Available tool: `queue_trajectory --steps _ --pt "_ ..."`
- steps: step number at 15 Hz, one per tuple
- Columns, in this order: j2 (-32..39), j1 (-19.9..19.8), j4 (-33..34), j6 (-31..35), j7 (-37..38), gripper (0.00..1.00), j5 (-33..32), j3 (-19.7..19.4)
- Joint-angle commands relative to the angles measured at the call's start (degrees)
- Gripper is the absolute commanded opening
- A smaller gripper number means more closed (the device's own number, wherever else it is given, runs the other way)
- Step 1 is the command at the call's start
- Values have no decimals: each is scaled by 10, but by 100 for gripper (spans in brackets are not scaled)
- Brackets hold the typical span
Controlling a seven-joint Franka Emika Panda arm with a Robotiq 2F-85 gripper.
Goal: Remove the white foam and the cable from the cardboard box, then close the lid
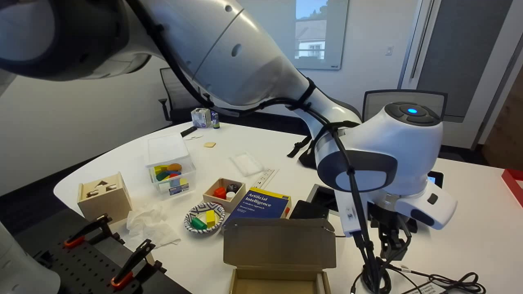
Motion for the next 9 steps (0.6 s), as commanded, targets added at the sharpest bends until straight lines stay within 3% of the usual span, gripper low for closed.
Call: queue_trajectory --steps 1,6,9 --pt "-44 12 -50 -15 -29 100 -6 31" --pt "-64 28 -101 -36 -114 100 7 106" --pt "-68 50 -126 -47 -151 100 3 125"
